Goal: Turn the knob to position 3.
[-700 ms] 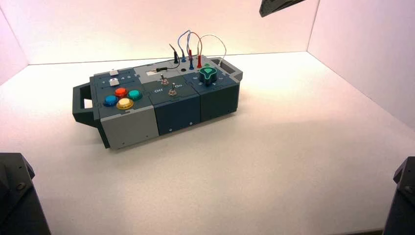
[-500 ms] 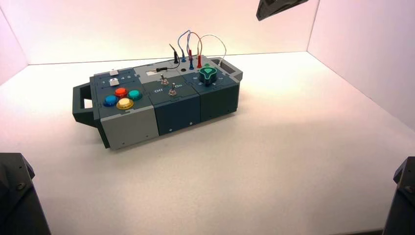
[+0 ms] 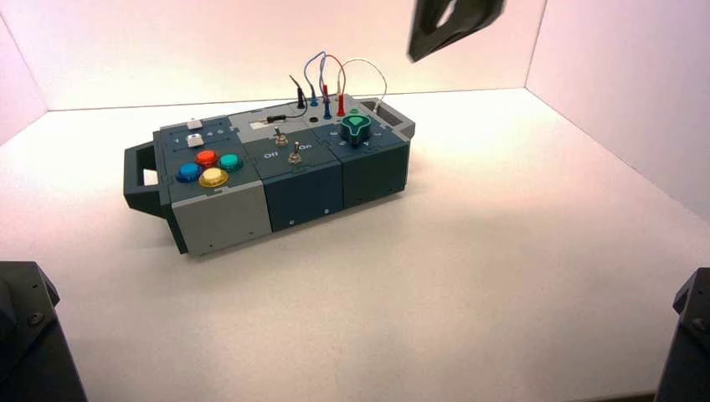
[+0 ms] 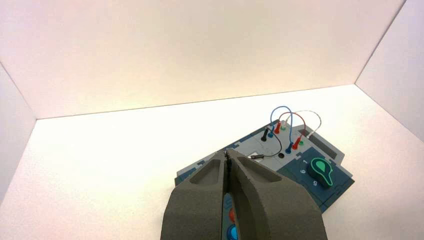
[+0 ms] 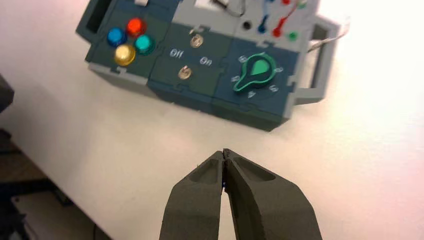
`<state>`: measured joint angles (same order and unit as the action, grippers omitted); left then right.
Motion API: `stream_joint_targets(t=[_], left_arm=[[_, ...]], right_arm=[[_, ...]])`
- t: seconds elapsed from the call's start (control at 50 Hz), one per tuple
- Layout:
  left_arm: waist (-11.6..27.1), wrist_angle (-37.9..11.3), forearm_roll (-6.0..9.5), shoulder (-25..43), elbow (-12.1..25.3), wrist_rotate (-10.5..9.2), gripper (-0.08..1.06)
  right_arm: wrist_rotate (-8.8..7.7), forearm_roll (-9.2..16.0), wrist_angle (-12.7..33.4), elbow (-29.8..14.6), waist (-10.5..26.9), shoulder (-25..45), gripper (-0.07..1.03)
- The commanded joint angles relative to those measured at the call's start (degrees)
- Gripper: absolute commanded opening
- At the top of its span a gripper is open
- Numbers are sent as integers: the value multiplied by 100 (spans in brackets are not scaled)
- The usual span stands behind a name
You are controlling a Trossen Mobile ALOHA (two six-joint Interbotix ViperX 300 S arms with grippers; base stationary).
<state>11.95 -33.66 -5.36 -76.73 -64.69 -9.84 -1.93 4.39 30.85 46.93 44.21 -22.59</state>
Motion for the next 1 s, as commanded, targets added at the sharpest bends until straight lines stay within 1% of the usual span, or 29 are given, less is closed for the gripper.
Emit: stream_joint_targets(t=[0.02,0.3,0.42,0.48,0.64,1.0], left_arm=[[0,44,0,88,62,-35,-3],[0,35,9,70,62,-35,-3],[0,35,18,88,62,-35,-3],[0,26,35,88,70,-35,-3],[0,26,35,88,70,-35,-3],[0,26,35,88,70,-35,-3]], right_arm=[[-9,26,123,-483,79,510,-2],[9,44,360,-1151,70,1784,-2],[18,62,422,-1459,79,2162,-2],[18,105,448,-1687,79,2364,-2],[18,114,466,-2004,79,2637,-2],[18,123,545,-2426,70,3173,-2]])
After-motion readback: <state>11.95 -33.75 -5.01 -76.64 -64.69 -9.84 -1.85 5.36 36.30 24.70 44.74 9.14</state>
